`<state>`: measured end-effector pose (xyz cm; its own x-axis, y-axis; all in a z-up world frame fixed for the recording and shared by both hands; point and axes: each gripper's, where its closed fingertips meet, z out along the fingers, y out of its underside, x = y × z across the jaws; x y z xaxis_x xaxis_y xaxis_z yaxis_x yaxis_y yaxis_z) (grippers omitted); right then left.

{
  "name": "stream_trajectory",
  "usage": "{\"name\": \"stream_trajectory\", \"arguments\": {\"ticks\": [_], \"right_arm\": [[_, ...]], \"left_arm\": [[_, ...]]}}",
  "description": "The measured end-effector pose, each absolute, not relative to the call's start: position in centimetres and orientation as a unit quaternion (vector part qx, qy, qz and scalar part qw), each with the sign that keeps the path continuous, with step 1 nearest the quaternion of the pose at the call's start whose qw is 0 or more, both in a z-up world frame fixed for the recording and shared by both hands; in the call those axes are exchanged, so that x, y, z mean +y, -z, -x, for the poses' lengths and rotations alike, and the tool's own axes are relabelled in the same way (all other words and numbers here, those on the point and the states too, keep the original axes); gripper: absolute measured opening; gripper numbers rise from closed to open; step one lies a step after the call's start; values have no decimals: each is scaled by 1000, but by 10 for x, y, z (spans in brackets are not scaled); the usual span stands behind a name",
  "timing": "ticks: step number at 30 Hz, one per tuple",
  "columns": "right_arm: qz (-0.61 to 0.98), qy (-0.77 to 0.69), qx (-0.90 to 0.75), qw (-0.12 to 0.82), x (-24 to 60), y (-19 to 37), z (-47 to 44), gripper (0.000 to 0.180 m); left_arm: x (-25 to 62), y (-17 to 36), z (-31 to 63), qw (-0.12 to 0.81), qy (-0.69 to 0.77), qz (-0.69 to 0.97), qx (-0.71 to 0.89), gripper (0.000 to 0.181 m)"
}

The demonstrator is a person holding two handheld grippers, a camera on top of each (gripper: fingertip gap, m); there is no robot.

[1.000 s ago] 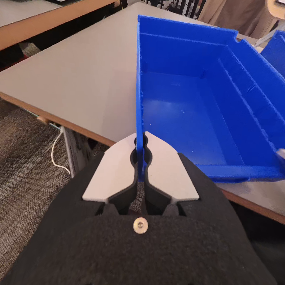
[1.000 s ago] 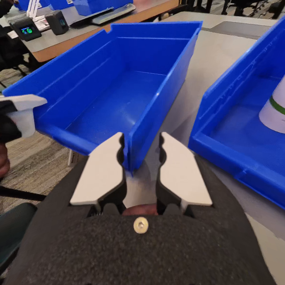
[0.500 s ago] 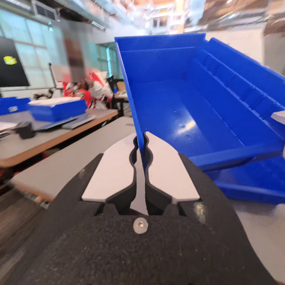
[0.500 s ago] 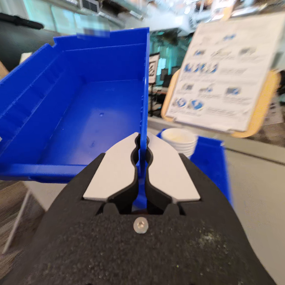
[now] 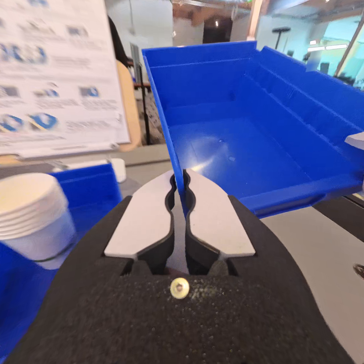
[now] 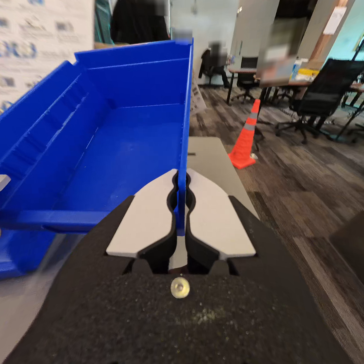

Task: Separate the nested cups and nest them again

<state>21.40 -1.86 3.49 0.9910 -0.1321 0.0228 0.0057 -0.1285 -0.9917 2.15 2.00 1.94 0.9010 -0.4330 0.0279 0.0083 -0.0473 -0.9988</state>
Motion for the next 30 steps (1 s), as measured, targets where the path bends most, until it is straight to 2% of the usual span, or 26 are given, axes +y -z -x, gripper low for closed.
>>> {"name": "stream_trajectory", "arguments": {"ticks": [6,12,15,17,18,20,21,23,25,27,30], "right_arm": [[809,9,66,585,0,62,-275,4],[835,-35,79,543,13,122,-292,3],[837,-23,90,539,15,131,-304,3],[836,-35,96,539,14,132,-305,3],[835,-34,98,541,13,131,-305,4],[835,8,105,541,4,127,-312,31],[831,41,108,544,-5,119,-317,38],[802,105,110,578,-27,88,-314,41],[767,96,87,628,-41,56,-273,39],[754,12,34,655,-41,43,-196,36],[769,-151,-49,619,-32,64,-57,37]], "left_arm": [[34,64,-87,598,162,767,165,5],[39,109,-104,567,143,793,171,8],[33,131,-116,540,163,803,191,13],[28,134,-119,531,174,802,211,24],[24,134,-117,530,177,801,217,36],[11,138,-102,517,182,803,237,48],[1,139,-91,508,189,803,248,50],[-25,139,-59,490,209,803,265,52],[-48,130,-13,496,215,799,264,51],[-50,111,50,540,184,791,220,49],[-32,86,158,606,85,780,129,48]]}}
